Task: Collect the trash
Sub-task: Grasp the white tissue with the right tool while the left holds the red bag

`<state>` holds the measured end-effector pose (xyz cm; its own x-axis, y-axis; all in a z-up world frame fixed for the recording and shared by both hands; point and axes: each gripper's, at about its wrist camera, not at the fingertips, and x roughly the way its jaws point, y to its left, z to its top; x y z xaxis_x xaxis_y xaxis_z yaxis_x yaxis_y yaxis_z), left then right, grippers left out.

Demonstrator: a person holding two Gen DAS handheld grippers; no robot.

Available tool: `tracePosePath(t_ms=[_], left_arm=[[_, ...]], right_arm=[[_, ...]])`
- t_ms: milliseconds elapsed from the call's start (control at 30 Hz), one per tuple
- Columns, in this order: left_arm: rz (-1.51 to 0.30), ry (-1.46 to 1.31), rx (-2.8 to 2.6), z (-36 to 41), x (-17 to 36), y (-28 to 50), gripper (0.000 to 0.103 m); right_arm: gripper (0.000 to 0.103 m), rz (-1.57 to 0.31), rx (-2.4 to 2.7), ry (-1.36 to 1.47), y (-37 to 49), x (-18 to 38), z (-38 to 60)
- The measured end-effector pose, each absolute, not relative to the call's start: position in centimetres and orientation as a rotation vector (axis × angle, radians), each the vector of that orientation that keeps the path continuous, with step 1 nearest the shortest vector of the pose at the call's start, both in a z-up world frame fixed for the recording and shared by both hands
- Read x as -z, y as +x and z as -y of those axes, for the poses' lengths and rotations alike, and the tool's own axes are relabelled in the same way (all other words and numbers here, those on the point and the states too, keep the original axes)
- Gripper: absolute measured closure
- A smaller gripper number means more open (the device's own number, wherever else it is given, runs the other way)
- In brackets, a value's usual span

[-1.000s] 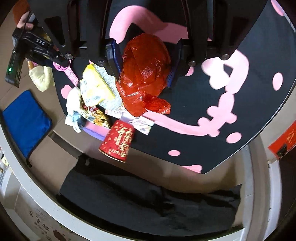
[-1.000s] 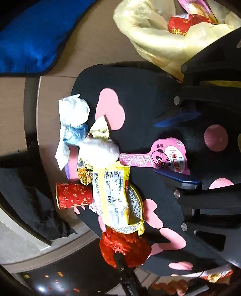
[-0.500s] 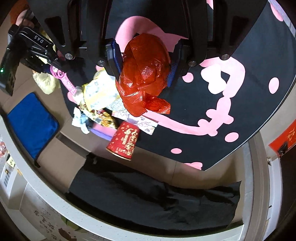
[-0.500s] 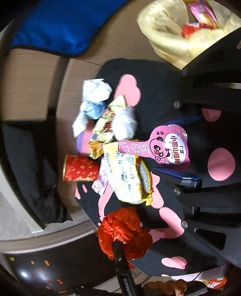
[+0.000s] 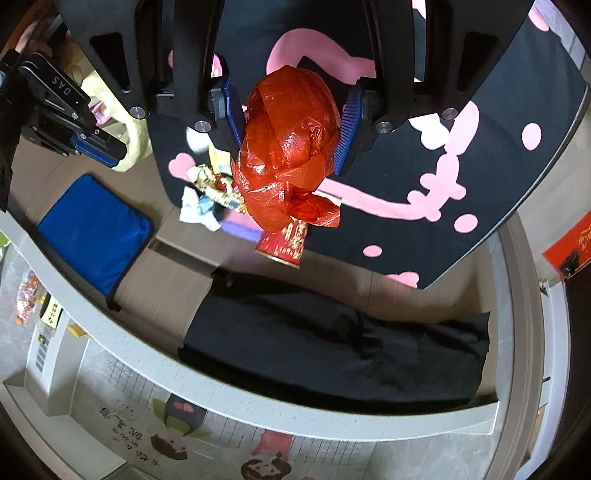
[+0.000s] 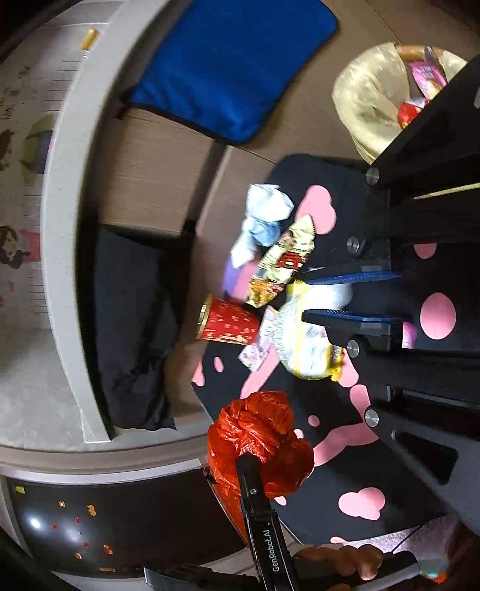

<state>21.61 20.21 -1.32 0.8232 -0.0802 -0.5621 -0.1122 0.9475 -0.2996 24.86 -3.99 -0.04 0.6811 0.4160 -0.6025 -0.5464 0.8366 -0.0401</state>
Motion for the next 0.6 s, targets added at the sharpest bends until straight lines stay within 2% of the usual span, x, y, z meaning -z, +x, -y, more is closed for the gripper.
tracePosePath(t_ms=[333,400,433,467,600], left_arm=[[-0.648,-0.358,-0.029,-20.4,2.4,21.6,0.057],[-0.654,-0.365,-0.033,-20.7,2.8,21.4,0.057],[-0.656,-0.365,-0.037,-20.9,3.0,21.3,0.057],[-0.659,-0.366,-0.039,-21.0,3.2,21.3,0.057],[-0.688,-0.381,-0.046,-21.8,4.4,21.2,0.057]], right_arm=[[0.091,-0.647,-0.563,-0.181,25.0,1.2,5.1],[0.080,-0.676,-0.602,-0.136,25.1,2.2,5.6],[0.069,-0.695,-0.623,-0.117,25.2,2.8,5.9],[0.063,-0.721,-0.643,-0.097,25.2,3.7,6.1],[0.063,-0.820,-0.622,-0.088,25.4,7.5,6.1]])
